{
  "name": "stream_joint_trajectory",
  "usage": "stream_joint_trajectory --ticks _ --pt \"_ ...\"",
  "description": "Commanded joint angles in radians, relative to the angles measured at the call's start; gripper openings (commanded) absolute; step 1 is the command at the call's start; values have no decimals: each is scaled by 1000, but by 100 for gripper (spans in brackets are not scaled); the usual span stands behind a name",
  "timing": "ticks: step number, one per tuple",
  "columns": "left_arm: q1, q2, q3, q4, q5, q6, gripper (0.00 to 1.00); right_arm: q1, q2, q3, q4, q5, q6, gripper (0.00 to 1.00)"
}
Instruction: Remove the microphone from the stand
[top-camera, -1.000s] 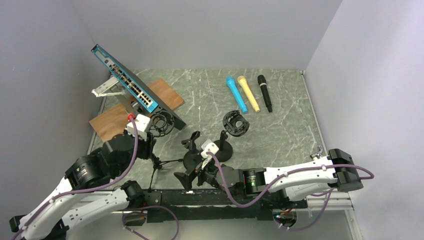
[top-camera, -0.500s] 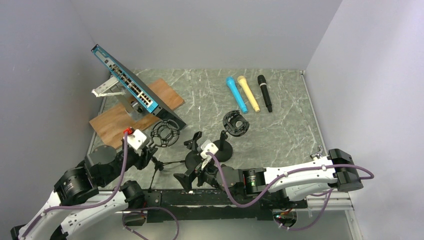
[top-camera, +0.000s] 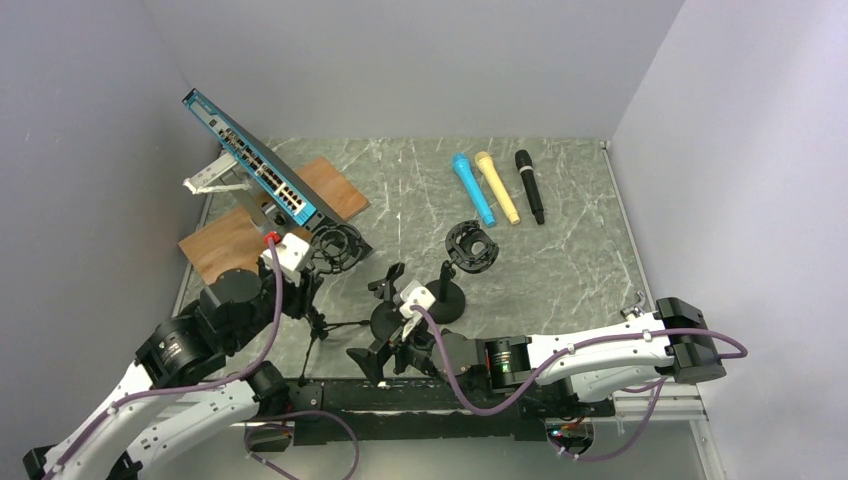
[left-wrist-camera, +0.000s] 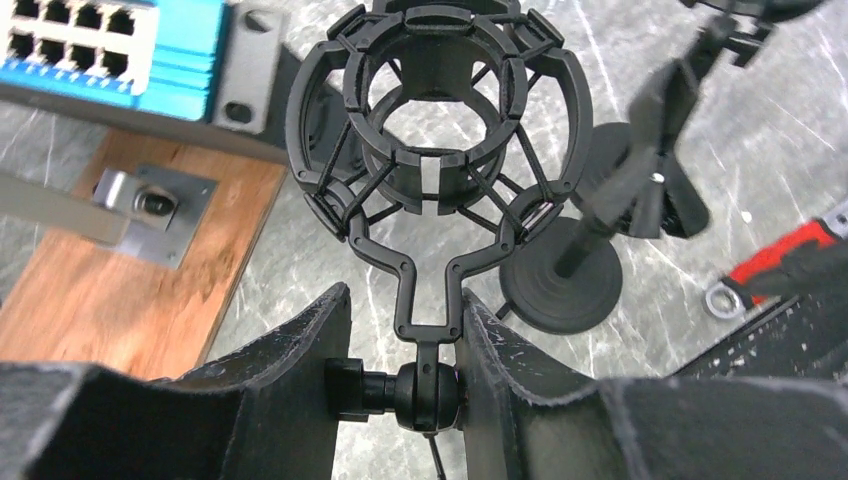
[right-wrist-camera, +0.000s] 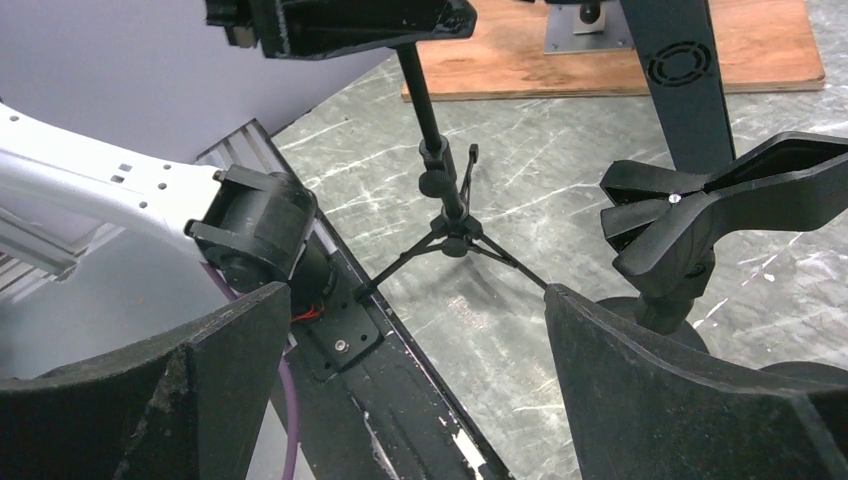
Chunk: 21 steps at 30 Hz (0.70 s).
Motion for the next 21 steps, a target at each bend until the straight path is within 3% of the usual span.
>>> stream_joint_trajectory --ticks 1,7,15,17,21 --pt "75 18 -53 -49 -7 -130 10 10 -9 32 7 -12 3 100" --pt "79 -5 -54 -45 -11 -137 12 12 -27 18 8 2 -2 100" --pt "82 85 -38 -60 54 -94 10 11 -6 31 6 5 -13 100" --pt "82 75 -41 -52 55 -96 16 11 -2 31 11 3 -9 100" --pt "82 68 24 -100 30 -119 48 11 14 43 6 -3 -13 100"
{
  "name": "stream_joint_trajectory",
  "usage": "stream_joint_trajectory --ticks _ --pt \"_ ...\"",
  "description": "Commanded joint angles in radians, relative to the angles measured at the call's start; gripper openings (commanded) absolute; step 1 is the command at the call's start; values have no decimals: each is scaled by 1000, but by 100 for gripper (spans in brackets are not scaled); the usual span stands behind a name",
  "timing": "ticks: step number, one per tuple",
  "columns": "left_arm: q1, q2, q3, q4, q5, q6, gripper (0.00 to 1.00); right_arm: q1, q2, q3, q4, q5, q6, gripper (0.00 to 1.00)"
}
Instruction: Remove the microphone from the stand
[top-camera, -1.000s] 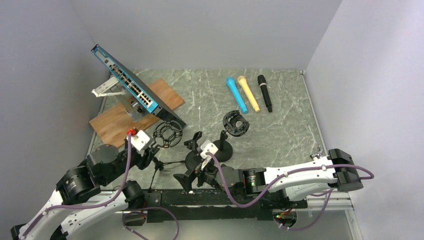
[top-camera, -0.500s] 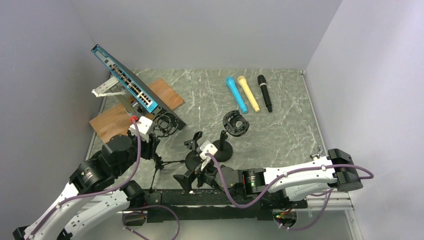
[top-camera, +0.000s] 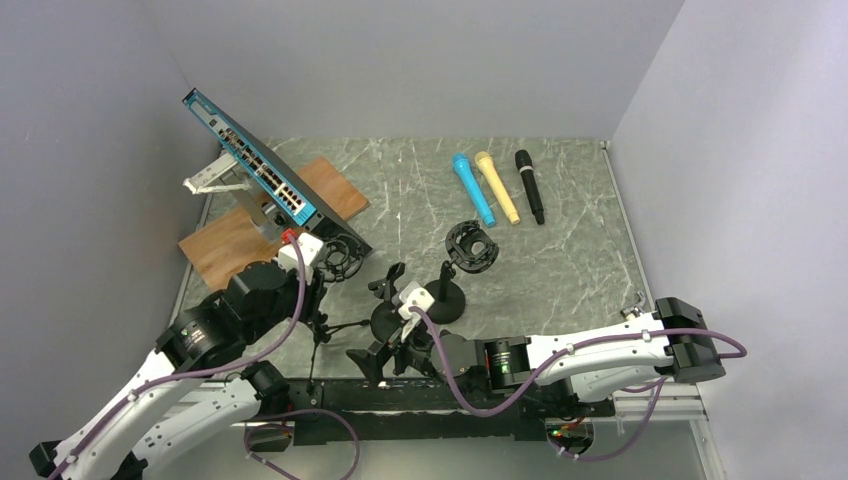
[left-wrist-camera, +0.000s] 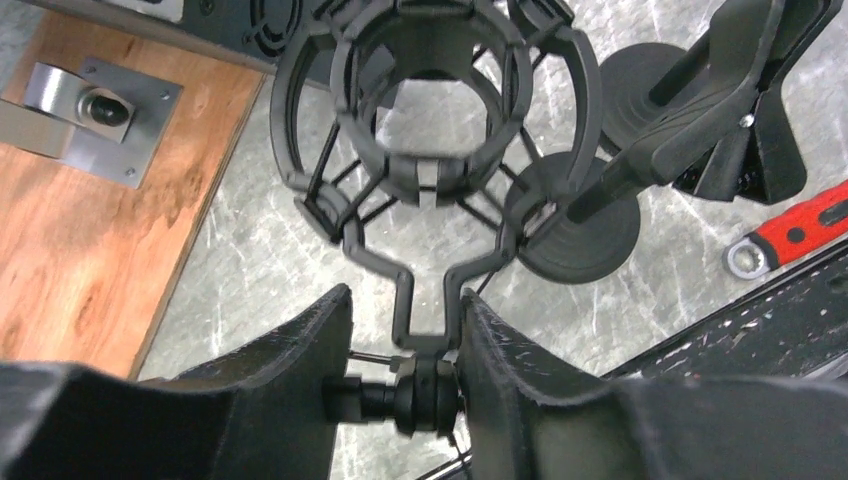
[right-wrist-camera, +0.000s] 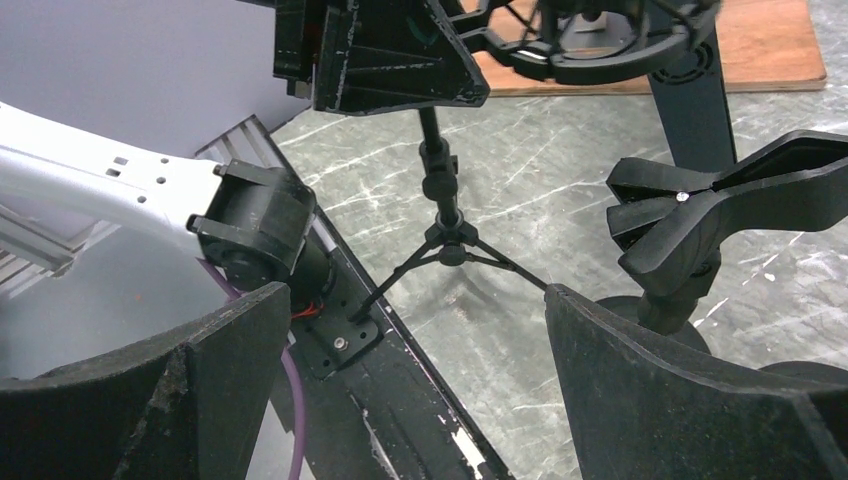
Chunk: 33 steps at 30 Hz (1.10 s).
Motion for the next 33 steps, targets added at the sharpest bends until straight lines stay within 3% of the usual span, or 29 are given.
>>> stream_joint_trajectory --ticks 1,5,8,18,26,30,33 --pt "2 -10 90 -60 9 -27 53 6 23 51 3 -3 -10 100" --pt "3 -27 187 -101 20 -49 69 6 38 64 5 -7 -14 100" --pt "2 -36 258 -133 26 -63 74 6 37 65 7 -8 -13 100" --pt "3 -67 271 -126 -14 -126 70 6 -5 59 -50 44 2 100" --pt "2 -150 257 -41 32 -173 75 -46 -7 258 -363 256 -4 100" --pt "2 -206 266 9 27 -181 76 -160 -1 404 -568 297 29 100" --pt "3 -243 288 55 12 -156 77 -314 5 534 -774 306 94 100"
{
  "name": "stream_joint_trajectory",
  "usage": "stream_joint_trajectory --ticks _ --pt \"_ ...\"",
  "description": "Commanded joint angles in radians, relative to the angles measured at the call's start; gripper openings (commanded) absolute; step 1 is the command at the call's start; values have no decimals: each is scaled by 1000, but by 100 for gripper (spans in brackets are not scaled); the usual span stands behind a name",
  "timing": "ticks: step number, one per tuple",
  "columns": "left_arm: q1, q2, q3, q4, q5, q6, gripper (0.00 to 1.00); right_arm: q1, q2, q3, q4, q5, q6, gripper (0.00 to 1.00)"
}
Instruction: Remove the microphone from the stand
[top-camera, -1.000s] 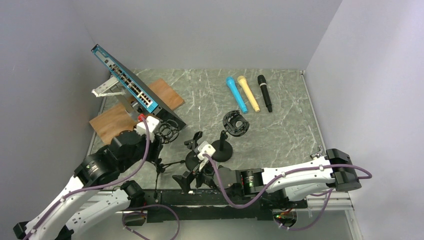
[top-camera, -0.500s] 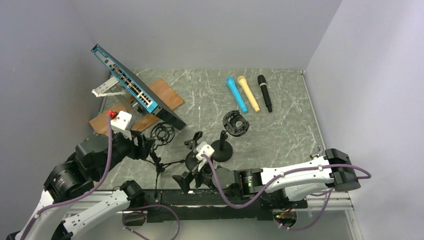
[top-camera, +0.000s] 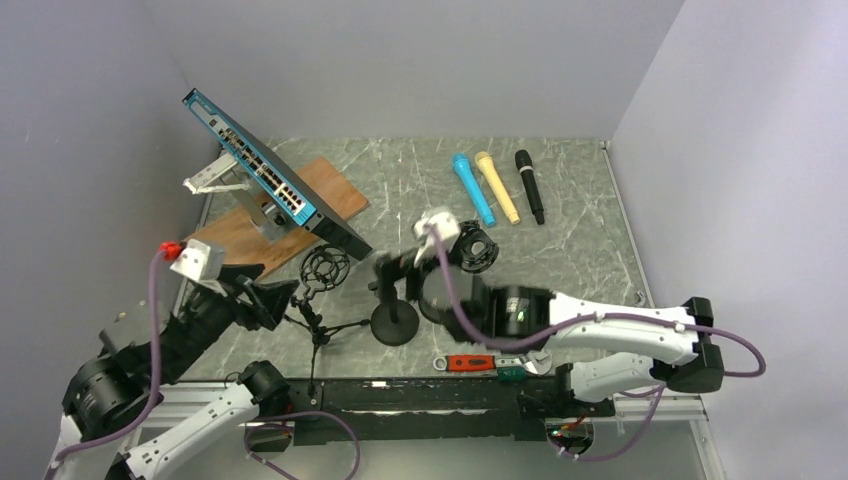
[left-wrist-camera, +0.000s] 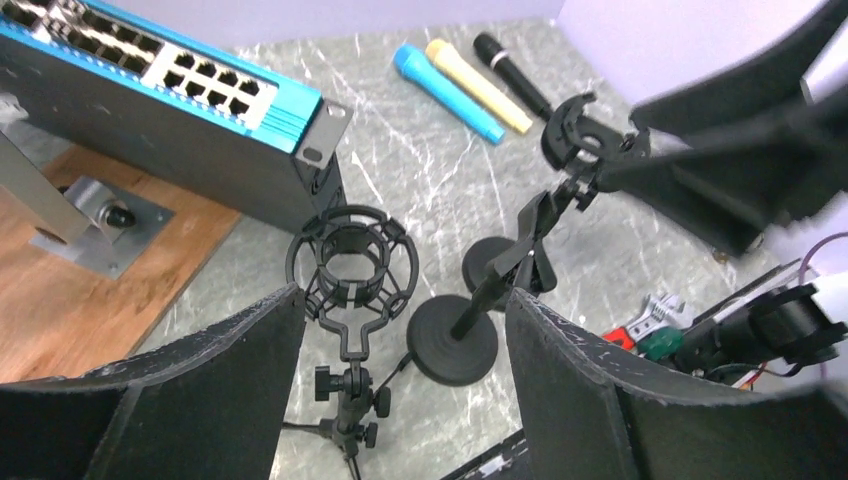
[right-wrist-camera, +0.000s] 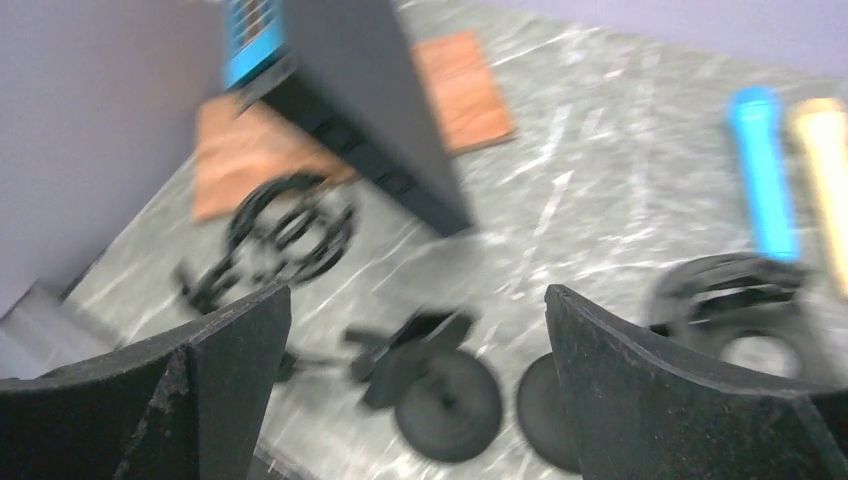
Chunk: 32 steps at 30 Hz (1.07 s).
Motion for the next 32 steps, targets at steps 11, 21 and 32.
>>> stream_joint_trajectory --ticks 11,21,32 --pt "1 -21 341 211 -222 217 81 -300 -158 408 -263 494 -293 100" --pt "0 50 403 376 -273 367 85 -299 -287 294 395 615 -935 100" --pt "-1 99 315 433 -269 367 85 -298 -396 192 146 552 -651 100"
